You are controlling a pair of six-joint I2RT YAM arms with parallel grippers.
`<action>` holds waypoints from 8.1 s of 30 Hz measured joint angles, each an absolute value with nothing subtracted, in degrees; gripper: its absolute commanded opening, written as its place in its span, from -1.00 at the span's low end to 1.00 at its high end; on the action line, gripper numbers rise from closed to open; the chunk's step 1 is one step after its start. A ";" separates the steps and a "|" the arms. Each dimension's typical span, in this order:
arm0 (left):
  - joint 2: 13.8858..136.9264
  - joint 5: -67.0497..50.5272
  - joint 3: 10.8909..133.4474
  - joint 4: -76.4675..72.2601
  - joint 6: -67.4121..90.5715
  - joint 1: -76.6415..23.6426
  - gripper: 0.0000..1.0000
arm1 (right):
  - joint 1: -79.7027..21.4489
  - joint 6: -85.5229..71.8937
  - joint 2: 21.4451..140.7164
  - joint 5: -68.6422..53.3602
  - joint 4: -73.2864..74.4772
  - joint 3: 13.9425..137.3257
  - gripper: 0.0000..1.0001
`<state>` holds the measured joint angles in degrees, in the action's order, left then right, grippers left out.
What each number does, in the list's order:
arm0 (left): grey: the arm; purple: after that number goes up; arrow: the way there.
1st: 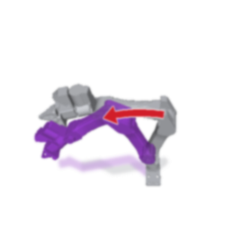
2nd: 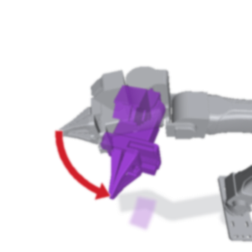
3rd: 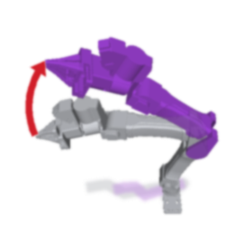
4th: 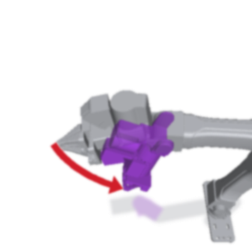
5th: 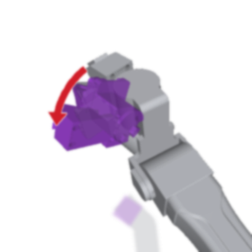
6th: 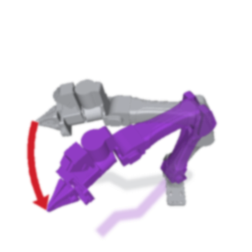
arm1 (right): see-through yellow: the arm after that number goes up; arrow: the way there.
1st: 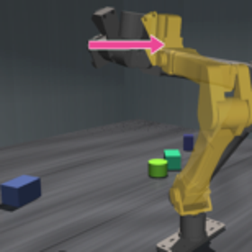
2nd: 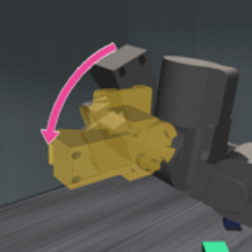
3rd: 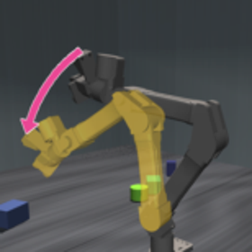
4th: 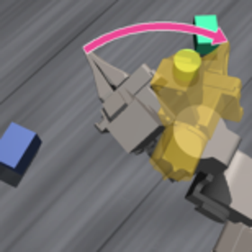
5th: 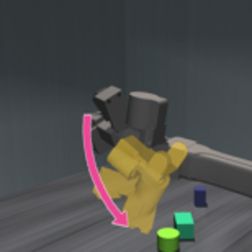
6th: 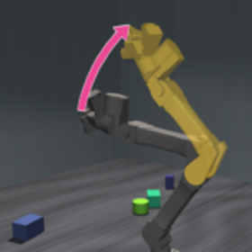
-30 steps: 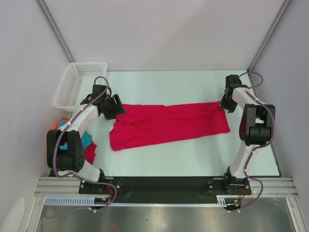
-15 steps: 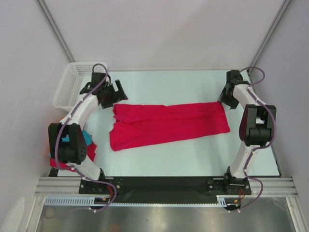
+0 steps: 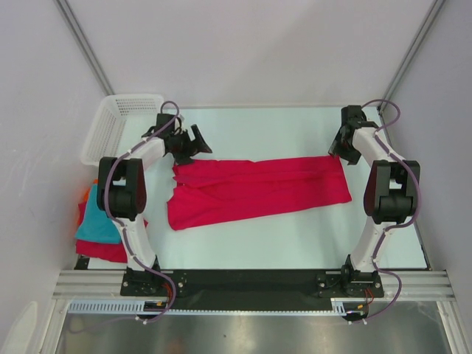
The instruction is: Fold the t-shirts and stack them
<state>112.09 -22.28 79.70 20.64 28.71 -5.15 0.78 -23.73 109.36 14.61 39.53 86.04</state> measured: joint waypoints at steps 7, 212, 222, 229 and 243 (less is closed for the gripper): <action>114.61 -27.09 78.65 17.30 30.61 -8.12 0.84 | 0.54 -23.73 109.36 14.63 39.59 86.04 0.20; 87.92 4.32 46.85 27.92 45.50 -12.47 -1.00 | -18.74 -23.94 88.60 6.20 44.31 74.30 0.12; 90.02 3.70 54.37 29.52 43.81 -3.84 -0.99 | -19.05 -23.70 93.86 7.68 44.73 77.41 0.12; 96.07 3.70 66.13 33.63 40.86 0.75 -0.99 | -19.07 -23.42 98.65 8.32 45.19 81.56 0.12; 105.10 1.23 79.53 36.86 35.11 1.21 0.91 | -19.00 -22.35 101.03 9.65 46.24 86.17 0.14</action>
